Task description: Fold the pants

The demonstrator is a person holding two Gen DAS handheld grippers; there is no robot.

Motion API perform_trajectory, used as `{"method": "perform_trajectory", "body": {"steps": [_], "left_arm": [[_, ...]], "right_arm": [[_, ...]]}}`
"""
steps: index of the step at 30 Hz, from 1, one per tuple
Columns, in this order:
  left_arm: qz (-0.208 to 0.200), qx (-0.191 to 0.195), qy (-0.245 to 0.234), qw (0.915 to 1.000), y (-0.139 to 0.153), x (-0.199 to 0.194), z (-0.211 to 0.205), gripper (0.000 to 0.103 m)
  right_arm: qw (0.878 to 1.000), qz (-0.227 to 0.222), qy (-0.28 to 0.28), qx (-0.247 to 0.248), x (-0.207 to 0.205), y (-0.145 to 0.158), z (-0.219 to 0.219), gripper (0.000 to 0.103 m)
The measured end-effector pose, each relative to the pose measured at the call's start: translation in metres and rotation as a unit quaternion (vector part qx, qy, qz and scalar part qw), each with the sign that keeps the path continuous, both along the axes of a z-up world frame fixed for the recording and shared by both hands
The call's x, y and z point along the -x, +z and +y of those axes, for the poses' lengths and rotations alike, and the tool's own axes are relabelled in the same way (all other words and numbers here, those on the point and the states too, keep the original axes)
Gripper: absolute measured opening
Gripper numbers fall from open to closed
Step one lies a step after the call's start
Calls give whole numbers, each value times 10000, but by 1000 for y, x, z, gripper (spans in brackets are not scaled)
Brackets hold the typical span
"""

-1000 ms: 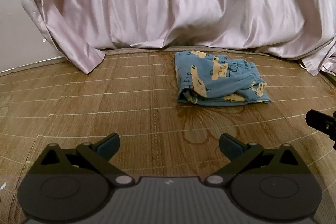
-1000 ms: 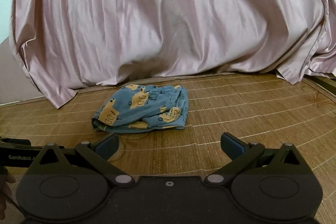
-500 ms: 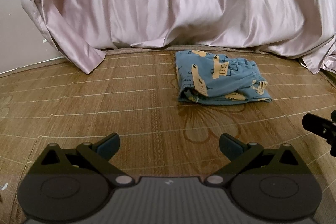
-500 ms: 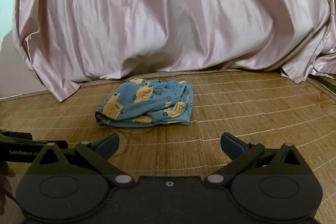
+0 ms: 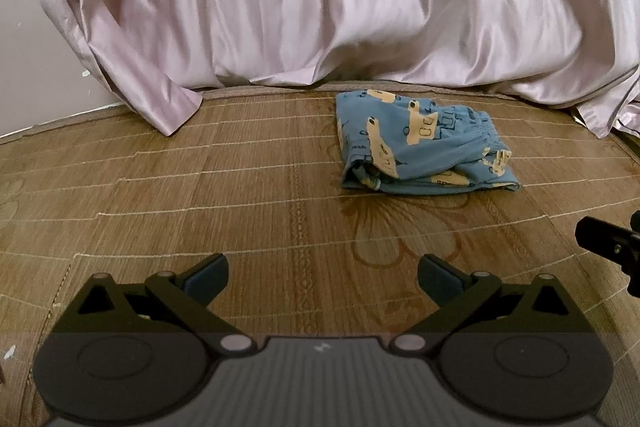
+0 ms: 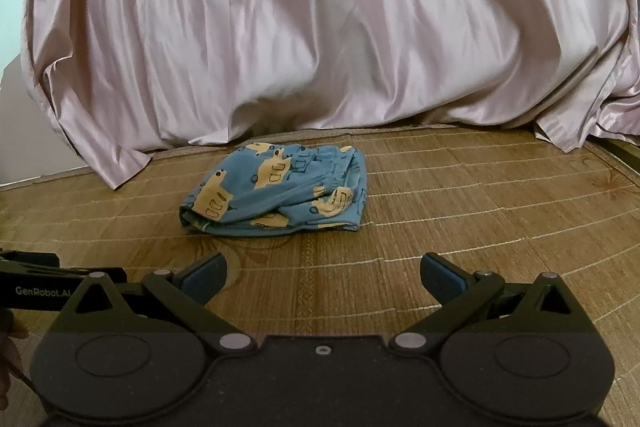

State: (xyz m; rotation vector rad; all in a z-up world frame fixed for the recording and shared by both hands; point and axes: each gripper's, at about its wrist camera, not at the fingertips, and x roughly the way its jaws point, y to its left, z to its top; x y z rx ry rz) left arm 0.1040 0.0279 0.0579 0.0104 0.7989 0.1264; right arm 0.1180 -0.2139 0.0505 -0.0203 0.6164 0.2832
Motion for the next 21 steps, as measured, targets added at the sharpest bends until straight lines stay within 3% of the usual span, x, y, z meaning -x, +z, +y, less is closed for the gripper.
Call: {"method": "perform_trajectory", "body": {"steps": [21], "left_arm": [[64,-20,-42,10000,-1,0,1,103]], "right_arm": [[10000,50,13,13,-1,-2,0,102]]}}
